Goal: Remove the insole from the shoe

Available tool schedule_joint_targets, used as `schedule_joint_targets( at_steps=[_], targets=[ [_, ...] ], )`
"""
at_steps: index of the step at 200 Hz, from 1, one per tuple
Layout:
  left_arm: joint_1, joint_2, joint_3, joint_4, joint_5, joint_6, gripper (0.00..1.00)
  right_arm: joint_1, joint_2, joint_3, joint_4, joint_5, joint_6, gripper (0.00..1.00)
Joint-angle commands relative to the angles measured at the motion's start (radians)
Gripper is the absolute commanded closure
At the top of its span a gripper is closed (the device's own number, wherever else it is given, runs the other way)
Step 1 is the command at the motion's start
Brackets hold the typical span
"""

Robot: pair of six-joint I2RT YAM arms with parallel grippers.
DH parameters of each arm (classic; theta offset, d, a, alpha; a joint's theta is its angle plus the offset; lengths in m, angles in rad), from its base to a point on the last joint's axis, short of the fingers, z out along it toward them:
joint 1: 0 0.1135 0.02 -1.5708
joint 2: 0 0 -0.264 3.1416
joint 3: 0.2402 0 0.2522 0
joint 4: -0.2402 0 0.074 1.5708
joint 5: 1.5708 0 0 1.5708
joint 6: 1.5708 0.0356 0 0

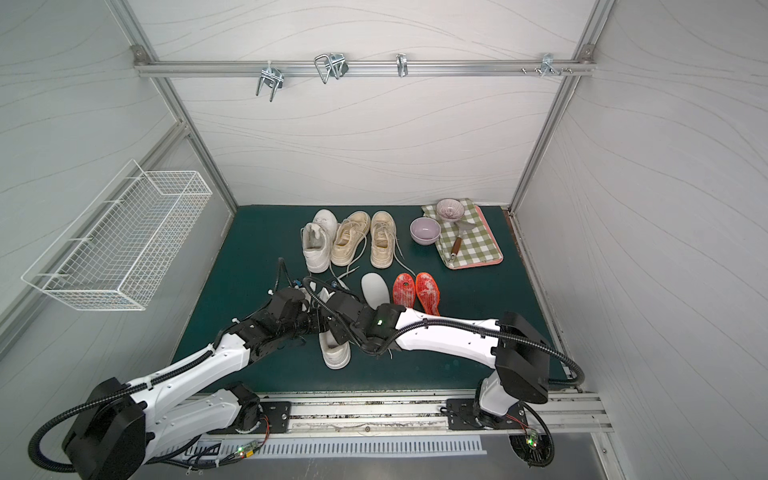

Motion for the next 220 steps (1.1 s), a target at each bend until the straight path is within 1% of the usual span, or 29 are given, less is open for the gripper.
schedule_joint_targets(
  at_steps=[1,28,54,103,134,148,157,174,190,220],
  targets=[
    [0.015,0.003,0.054,0.056,-0.031,0.02,0.35,0.002,-0.01,-0.033,-0.01,-0.073,0.05,0.49],
    [0.024,0.0,0.045,0.072,-0.026,0.021,0.37,0.009,0.024,0.002,0.003,-0.158,0.029,0.51],
    [0.041,0.0,0.046,0.074,-0.021,0.032,0.39,0.01,0.066,0.028,0.001,-0.179,0.036,0.53],
    [0.058,0.015,0.042,0.099,0.013,0.03,0.44,-0.007,0.144,0.078,-0.001,-0.126,0.029,0.58],
    [0.058,0.001,0.036,0.097,0.011,0.032,0.45,-0.042,0.182,0.089,0.023,-0.125,0.021,0.6],
    [0.058,-0.002,0.031,0.099,0.011,0.032,0.46,-0.059,0.21,0.096,0.021,-0.122,0.024,0.63],
    [0.058,-0.003,0.03,0.098,0.01,0.032,0.46,-0.069,0.22,0.093,0.023,-0.108,0.026,0.64],
    [0.058,-0.001,0.026,0.098,0.007,0.032,0.47,-0.074,0.228,0.087,0.014,-0.032,0.026,0.67],
    [0.058,0.001,0.021,0.099,0.002,0.031,0.49,-0.077,0.248,0.09,-0.004,0.031,0.025,0.68],
    [0.058,0.006,0.018,0.094,-0.005,0.031,0.53,-0.109,0.297,0.109,-0.072,0.1,0.064,0.68]
  ],
)
